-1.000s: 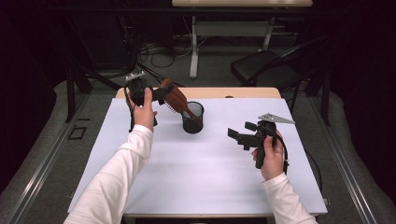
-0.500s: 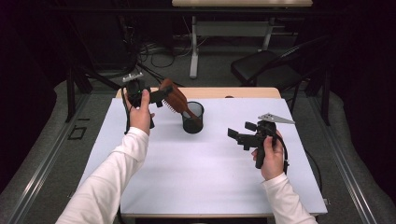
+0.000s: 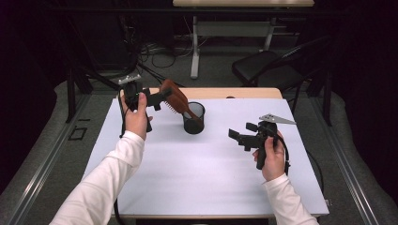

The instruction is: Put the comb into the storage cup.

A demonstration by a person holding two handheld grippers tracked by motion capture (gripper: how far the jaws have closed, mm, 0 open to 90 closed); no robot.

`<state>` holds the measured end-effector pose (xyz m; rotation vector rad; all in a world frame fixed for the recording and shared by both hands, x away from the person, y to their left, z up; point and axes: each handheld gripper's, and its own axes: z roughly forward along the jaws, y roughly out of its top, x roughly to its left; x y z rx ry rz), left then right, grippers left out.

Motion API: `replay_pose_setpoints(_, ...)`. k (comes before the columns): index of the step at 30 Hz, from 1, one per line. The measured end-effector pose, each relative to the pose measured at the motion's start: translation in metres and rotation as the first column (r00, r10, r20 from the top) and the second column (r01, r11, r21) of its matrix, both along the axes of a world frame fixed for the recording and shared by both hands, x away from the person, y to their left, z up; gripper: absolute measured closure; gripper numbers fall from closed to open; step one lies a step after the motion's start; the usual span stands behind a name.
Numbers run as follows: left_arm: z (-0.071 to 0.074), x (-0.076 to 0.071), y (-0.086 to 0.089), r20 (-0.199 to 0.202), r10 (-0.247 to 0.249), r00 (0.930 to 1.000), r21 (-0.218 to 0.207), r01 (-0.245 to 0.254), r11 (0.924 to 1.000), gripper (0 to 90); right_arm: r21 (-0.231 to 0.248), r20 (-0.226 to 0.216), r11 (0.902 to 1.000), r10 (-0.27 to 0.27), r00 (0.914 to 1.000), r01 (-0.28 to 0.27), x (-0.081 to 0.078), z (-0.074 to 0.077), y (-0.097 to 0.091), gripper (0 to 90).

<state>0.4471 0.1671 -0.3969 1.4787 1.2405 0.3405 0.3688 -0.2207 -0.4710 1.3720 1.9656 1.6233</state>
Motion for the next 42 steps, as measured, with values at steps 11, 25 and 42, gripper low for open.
replay_pose_setpoints(11, 0.001, -0.01, -0.003, -0.029, -0.085, 0.996, 0.003, 0.085, 0.9964, 0.2, 0.004, 0.0, 1.0, -0.004, 1.0, 0.004, 0.0, 0.0, -0.001, 6.7)
replay_pose_setpoints(25, -0.003, -0.022, -0.005, -0.028, -0.118, 0.9926, 0.009, 0.119, 0.9929, 0.3, -0.012, -0.001, 0.9999, -0.004, 1.0, 0.004, 0.0, -0.001, 0.0, 6.7)
replay_pose_setpoints(42, -0.015, -0.032, -0.012, -0.042, -0.165, 0.9855, -0.011, 0.164, 0.9863, 0.3, -0.015, -0.003, 0.9999, 0.001, 1.0, -0.001, 0.0, -0.001, 0.001, 7.2)
